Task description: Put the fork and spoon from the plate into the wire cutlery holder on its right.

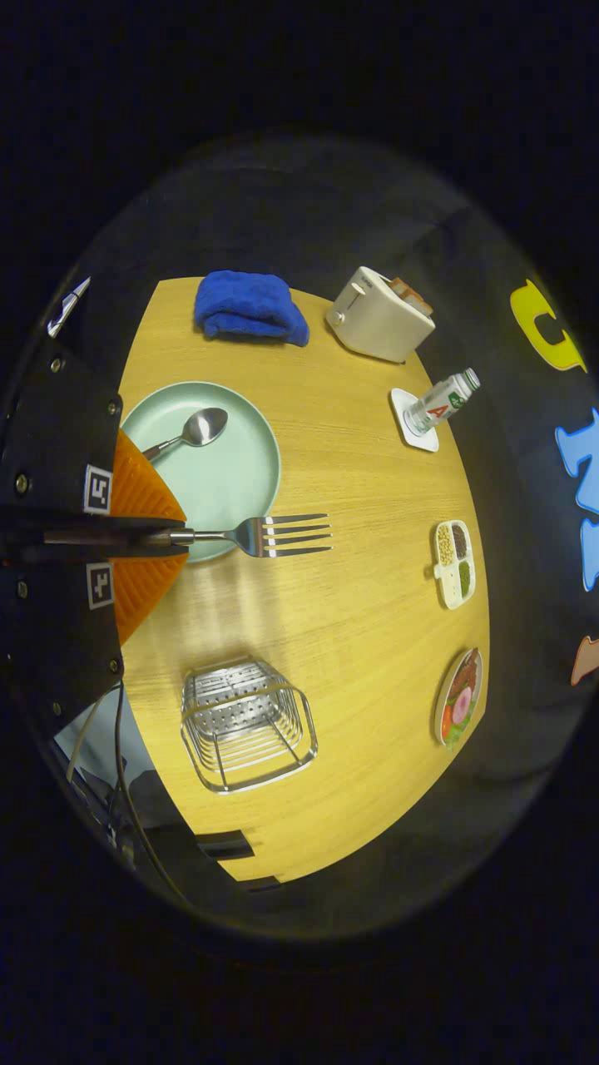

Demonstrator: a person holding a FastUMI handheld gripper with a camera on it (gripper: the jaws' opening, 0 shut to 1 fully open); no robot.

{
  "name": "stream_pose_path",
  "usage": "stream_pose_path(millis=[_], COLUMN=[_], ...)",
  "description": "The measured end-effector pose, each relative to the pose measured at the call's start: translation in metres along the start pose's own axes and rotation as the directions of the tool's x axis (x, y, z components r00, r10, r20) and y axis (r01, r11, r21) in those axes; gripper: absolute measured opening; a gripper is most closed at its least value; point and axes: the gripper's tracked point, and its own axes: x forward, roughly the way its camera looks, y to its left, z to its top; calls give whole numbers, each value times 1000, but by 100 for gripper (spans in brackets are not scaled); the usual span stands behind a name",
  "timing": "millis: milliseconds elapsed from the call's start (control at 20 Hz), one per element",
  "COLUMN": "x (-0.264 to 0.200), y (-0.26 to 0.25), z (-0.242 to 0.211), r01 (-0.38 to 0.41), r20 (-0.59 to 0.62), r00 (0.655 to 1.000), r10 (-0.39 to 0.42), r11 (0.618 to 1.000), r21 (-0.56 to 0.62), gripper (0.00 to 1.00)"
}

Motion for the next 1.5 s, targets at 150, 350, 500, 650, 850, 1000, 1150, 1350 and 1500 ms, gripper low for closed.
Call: stream_pose_path(millis=[150, 350, 500, 650, 850, 1000, 1150, 1350, 1500], x=[-17, -33, -34, -35, -31, -27, -29, -33, -39], y=[-34, -73, -96, -108, -111, -119, -120, -125, -128], z=[14, 11, -1, -11, -13, -14, -9, -1, 4], r01=[50, 107, 147, 158, 141, 171, 168, 194, 216], r20=[22, -7, -53, -131, -205, -216, -209, -170, -134], r00=[998, 994, 988, 980, 971, 965, 967, 969, 969], r10=[-50, -106, -143, -148, -120, -148, -145, -179, -207], r11=[998, 992, 987, 985, 986, 981, 981, 978, 975], r21=[23, 60, 72, 65, 91, 92, 98, 75, 58], gripper=[7, 7, 7, 7, 7, 7, 11, 28, 61])
